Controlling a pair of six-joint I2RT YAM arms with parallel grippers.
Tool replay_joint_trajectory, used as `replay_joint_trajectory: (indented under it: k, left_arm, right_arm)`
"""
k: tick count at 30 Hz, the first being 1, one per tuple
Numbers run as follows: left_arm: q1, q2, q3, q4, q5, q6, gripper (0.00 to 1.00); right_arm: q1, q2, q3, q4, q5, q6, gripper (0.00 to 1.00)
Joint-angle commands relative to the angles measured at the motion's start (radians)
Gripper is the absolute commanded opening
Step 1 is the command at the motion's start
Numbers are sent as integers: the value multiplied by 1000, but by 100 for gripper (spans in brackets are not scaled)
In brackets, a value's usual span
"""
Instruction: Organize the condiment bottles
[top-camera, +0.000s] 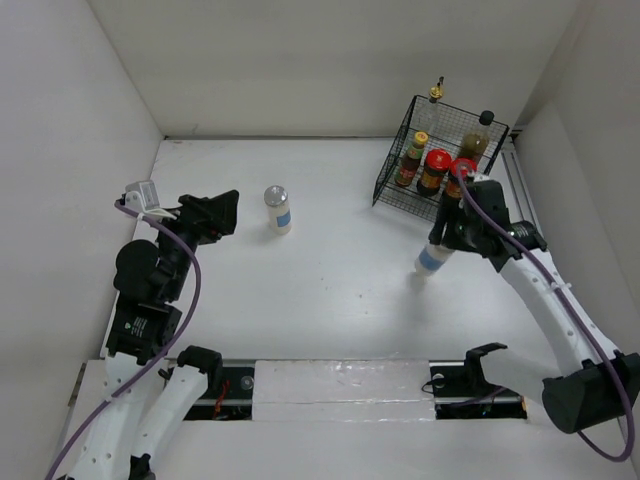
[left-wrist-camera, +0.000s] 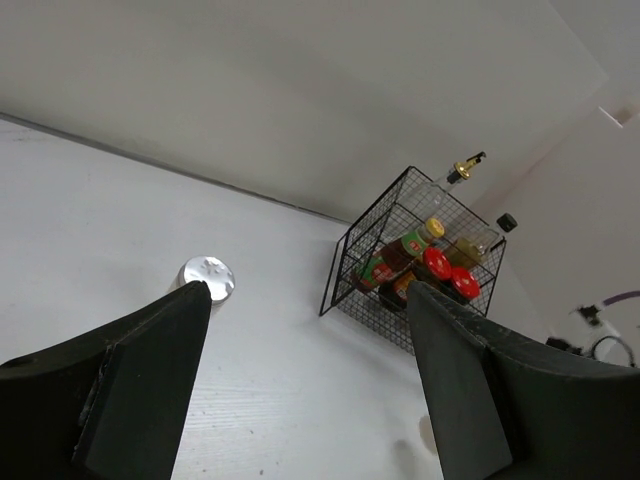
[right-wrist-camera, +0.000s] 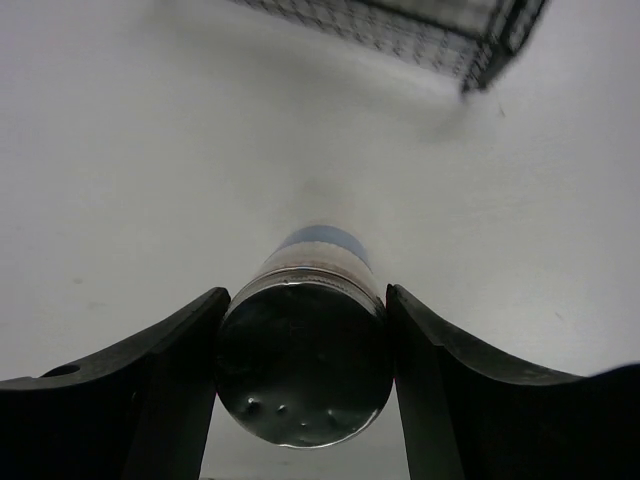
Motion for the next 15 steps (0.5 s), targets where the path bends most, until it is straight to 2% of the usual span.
replay_joint_trajectory:
  k: [1, 3, 6, 9, 15]
  left_arm:
    - [-5, 9, 2, 37, -7, 15, 75]
    - [-5, 9, 2, 37, -7, 15, 75]
    - [-5, 19, 2, 37, -7, 15, 75]
    - [-5, 19, 2, 37, -7, 15, 75]
    - [-5, 19, 2, 37, -16, 15, 75]
  right_arm:
    - [48, -52, 227, 239, -103, 36, 59]
    - [70, 5, 268, 359, -113, 45, 59]
    - [81, 149, 376, 453, -131, 15, 59]
    - [81, 282, 463, 514, -131, -16, 59]
    - [50, 443, 620, 548, -131, -53, 58]
